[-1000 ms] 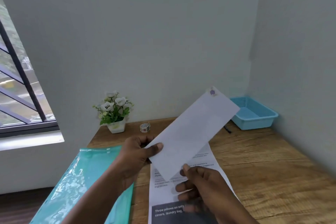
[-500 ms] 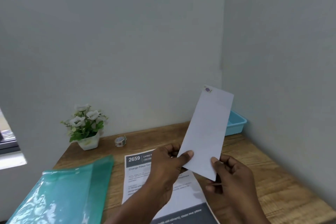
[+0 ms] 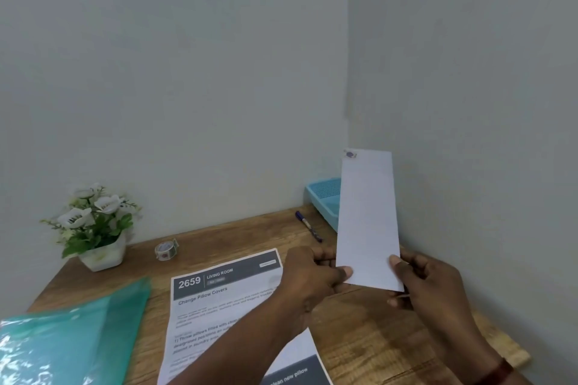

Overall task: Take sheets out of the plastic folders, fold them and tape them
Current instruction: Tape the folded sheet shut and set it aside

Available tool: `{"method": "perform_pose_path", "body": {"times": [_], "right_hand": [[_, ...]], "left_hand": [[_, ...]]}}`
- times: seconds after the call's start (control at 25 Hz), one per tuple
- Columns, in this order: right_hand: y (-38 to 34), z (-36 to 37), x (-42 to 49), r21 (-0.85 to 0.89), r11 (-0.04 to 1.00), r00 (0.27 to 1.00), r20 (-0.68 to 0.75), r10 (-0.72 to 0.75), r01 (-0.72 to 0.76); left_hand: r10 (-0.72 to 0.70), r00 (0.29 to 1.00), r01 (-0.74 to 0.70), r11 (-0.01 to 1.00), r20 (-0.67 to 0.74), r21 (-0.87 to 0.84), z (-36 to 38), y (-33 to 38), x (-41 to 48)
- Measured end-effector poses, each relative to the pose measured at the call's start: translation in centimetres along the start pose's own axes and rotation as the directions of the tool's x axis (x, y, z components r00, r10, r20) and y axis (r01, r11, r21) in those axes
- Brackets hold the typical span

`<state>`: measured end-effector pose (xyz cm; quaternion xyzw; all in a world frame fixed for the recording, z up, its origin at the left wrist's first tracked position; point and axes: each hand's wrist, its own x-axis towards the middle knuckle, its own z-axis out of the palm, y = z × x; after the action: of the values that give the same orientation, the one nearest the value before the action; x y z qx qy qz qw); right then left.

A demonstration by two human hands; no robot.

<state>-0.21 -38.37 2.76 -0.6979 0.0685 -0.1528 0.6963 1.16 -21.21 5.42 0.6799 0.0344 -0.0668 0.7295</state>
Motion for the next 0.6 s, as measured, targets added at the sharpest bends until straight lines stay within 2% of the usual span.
{"method": "perform_pose_path", "body": {"times": [0.16,0.4,0.6], "right_hand": [[-0.1,-0.6,4.6,-0.114,0.993,0.998,-0.056,-0.04,0.034],[-0.7,0.3,10.6,-0.229,0.971,0.995,-0.059,-0.082,0.067],[-0.8,1.1,14.5,-0.306,0.95,0.994,-0.063,-0.084,0.061]], "left_hand": [[-0.008,0.999,0.008,1.0,-0.05,-0.002,2.0,0.5,3.1],[-0.004,0.985,-0.003,0.999,-0.175,-0.038,4.0,1.0,8.2],[-0.047,0.978,0.023,0.993,-0.205,-0.115,4.8,1.4,10.9]]}}
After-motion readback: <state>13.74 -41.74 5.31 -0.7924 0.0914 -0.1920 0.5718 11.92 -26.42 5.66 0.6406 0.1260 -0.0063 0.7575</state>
